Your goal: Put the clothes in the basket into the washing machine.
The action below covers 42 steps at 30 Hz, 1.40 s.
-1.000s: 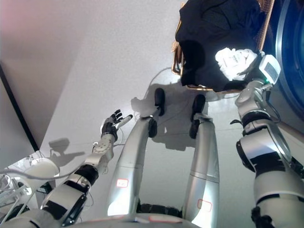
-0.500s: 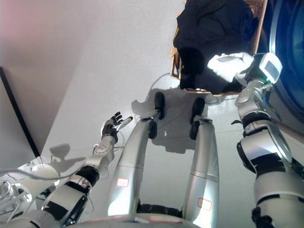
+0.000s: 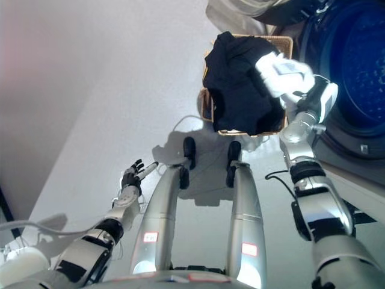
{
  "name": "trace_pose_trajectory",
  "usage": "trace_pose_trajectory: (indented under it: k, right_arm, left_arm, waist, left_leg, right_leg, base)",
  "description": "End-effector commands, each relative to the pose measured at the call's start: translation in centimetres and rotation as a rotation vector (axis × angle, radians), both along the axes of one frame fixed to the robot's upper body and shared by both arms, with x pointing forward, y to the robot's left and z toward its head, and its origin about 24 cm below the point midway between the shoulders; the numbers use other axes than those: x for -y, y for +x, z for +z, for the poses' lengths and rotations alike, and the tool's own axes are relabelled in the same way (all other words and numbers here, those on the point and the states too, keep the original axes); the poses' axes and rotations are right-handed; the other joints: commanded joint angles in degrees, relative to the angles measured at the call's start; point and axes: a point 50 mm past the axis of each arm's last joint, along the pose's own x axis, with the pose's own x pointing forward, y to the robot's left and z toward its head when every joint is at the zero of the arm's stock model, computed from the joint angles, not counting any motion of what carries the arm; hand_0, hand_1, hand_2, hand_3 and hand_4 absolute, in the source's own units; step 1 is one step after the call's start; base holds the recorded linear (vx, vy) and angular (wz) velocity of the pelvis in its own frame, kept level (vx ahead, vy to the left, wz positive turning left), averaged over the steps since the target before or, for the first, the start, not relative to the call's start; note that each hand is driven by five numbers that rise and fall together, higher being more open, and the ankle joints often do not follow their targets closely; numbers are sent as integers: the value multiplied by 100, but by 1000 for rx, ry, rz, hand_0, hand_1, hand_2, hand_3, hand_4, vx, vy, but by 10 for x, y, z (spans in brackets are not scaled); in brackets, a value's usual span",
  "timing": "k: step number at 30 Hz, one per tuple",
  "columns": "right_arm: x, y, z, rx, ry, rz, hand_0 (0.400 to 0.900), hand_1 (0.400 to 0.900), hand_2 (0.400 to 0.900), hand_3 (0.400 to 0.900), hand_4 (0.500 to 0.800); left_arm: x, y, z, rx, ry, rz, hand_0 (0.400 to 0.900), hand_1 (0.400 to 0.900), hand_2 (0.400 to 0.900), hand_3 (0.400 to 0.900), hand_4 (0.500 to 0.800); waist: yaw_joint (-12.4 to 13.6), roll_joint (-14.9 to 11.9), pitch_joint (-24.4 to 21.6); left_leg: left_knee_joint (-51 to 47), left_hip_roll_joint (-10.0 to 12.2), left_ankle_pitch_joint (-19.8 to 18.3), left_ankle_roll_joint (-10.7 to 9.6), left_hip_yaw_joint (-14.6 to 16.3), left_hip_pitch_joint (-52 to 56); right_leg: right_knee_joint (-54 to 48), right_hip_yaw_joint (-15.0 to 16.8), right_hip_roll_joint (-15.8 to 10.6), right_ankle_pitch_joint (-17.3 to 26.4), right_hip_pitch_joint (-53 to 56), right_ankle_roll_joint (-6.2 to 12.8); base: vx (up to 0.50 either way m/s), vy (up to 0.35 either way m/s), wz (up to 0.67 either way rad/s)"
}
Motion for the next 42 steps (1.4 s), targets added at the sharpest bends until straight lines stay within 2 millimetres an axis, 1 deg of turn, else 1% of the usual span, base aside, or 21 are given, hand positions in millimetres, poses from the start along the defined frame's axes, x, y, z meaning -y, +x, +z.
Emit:
trace_pose_trajectory:
  k: [1, 4, 5, 6, 10, 11, 13, 15, 16, 18, 22, 25, 26, 27, 28, 31, 34, 37, 42]
  right_arm:
    - [28, -18, 16, 316, 312, -120, 400, 400, 400, 400, 500]
    - [42, -19, 14, 407, 523, -192, 400, 400, 400, 400, 500]
    - [50, -20, 15, 452, 619, -226, 400, 400, 400, 400, 500]
    - [54, -19, 15, 443, 645, -243, 400, 400, 400, 400, 500]
    - [75, -16, 32, 530, 814, -282, 400, 400, 400, 400, 500]
    - [77, -14, 38, 570, 880, -280, 400, 400, 400, 400, 500]
    - [91, -17, 48, 583, 918, -307, 400, 400, 400, 400, 500]
    - [99, -18, 60, 613, 963, -305, 400, 400, 400, 400, 500]
    - [101, -18, 63, 608, 964, -306, 400, 400, 400, 400, 500]
    - [104, -18, 75, 635, 969, -292, 400, 400, 400, 400, 500]
    - [110, -21, 94, 671, 928, -286, 400, 400, 400, 400, 500]
    - [113, -23, 104, 677, 903, -299, 400, 400, 400, 400, 500]
    - [113, -23, 106, 667, 882, -302, 541, 541, 541, 541, 585]
    - [113, -24, 109, 662, 864, -309, 649, 649, 649, 649, 649]
    - [114, -26, 111, 663, 847, -327, 900, 900, 900, 900, 800]
    - [113, -26, 115, 656, 817, -341, 900, 900, 900, 900, 800]
    - [113, -28, 126, 678, 778, -336, 900, 900, 900, 900, 800]
    - [114, -28, 128, 695, 777, -329, 900, 900, 900, 900, 800]
    - [108, -25, 132, 724, 780, -297, 900, 900, 900, 900, 800]
  left_arm:
    - [-21, -38, -27, -143, -3, 144, 900, 900, 900, 900, 800]
    - [-24, -40, -29, -161, -7, 150, 900, 900, 900, 900, 800]
    - [-24, -42, -30, -171, -10, 148, 900, 900, 900, 900, 800]
    - [-24, -42, -30, -173, -14, 148, 900, 900, 900, 900, 800]
    - [-25, -46, -33, -189, -16, 129, 900, 900, 900, 900, 800]
    - [-25, -48, -34, -197, -19, 124, 900, 900, 900, 900, 800]
    - [-24, -50, -36, -208, -16, 105, 900, 900, 900, 900, 800]
    - [-23, -50, -36, -217, -12, 84, 900, 900, 900, 900, 800]
    - [-21, -50, -37, -218, -16, 77, 900, 900, 900, 900, 800]
    - [-17, -50, -38, -212, -27, 67, 900, 900, 900, 900, 800]
    - [-10, -54, -41, -217, -45, 46, 900, 900, 900, 900, 800]
    - [-6, -55, -42, -224, -49, 35, 900, 900, 900, 900, 800]
    - [-4, -55, -43, -225, -51, 31, 900, 900, 900, 900, 800]
    - [-3, -55, -43, -225, -52, 29, 900, 900, 900, 900, 800]
    - [-2, -55, -43, -221, -53, 32, 900, 900, 900, 900, 800]
    - [0, -54, -42, -213, -57, 27, 900, 900, 900, 900, 800]
    - [3, -54, -42, -206, -61, 23, 900, 900, 900, 900, 800]
    - [3, -54, -42, -206, -58, 24, 900, 900, 900, 900, 800]
    - [3, -54, -43, -210, -58, 39, 900, 900, 900, 900, 800]
  waist:
    - [-105, -17, 8]
    - [-88, 21, -24]
    - [-69, 51, -15]
    - [-44, 69, -43]
    - [61, 178, -98]
    - [97, 217, -115]
    - [162, 276, -145]
    - [221, 363, -182]
    - [248, 388, -193]
    - [288, 464, -218]
    - [342, 588, -294]
    - [366, 651, -333]
    - [373, 671, -337]
    - [373, 685, -347]
    - [370, 702, -349]
    - [367, 737, -355]
    - [367, 767, -368]
    - [362, 768, -388]
    - [344, 737, -430]
  left_leg:
    - [-394, -64, -532, -149, 130, 533]
    - [-410, -63, -551, -152, 134, 619]
    - [-425, -67, -580, -159, 126, 695]
    - [-426, -79, -560, -157, 127, 686]
    - [-457, -100, -557, -161, 162, 748]
    - [-460, -106, -556, -162, 169, 759]
    - [-471, -111, -550, -167, 201, 768]
    - [-476, -125, -540, -158, 232, 760]
    - [-471, -126, -533, -154, 245, 750]
    - [-458, -134, -514, -148, 278, 716]
    - [-470, -153, -484, -140, 360, 626]
    - [-435, -166, -478, -135, 399, 545]
    - [-418, -172, -479, -132, 413, 516]
    - [-400, -174, -480, -130, 425, 495]
    - [-394, -177, -481, -129, 441, 471]
    - [-386, -191, -475, -127, 459, 427]
    - [-434, -198, -450, -131, 460, 401]
    - [-437, -206, -440, -135, 444, 389]
    - [-412, -204, -431, -153, 433, 355]
  right_leg:
    - [-415, 345, 245, 15, 236, 390]
    - [-451, 345, 245, -2, 330, 381]
    - [-467, 346, 255, -27, 411, 380]
    - [-478, 356, 249, -11, 402, 376]
    - [-481, 366, 229, -30, 449, 374]
    - [-474, 382, 228, -34, 447, 374]
    - [-471, 388, 210, -35, 438, 379]
    - [-448, 410, 194, -39, 404, 379]
    - [-432, 422, 184, -38, 381, 381]
    - [-372, 443, 160, -36, 311, 381]
    - [-245, 505, 111, -61, 140, 383]
    - [-133, 538, 80, -86, 17, 375]
    - [-93, 544, 71, -94, -28, 373]
    - [-59, 555, 63, -99, -67, 370]
    - [-34, 561, 56, -103, -97, 369]
    - [7, 577, 47, -104, -157, 371]
    - [19, 586, 27, -109, -206, 374]
    - [54, 591, 32, -116, -231, 370]
    - [62, 597, 36, -106, -238, 366]
  base:
    - [0, 0, 0]
    - [14, -1, 0]
    - [30, -3, 1]
    - [33, -6, 1]
    - [0, 0, 0]
    - [0, 0, 0]
    - [29, -36, 2]
    - [0, 0, 0]
    - [0, 0, 0]
    - [17, -10, 0]
    - [41, -22, 1]
    - [30, -20, 1]
    - [60, -43, 1]
    - [47, -39, 1]
    - [42, -37, 0]
    - [13, -12, 0]
    - [8, -10, 1]
    - [11, -21, 2]
    - [0, 0, 0]
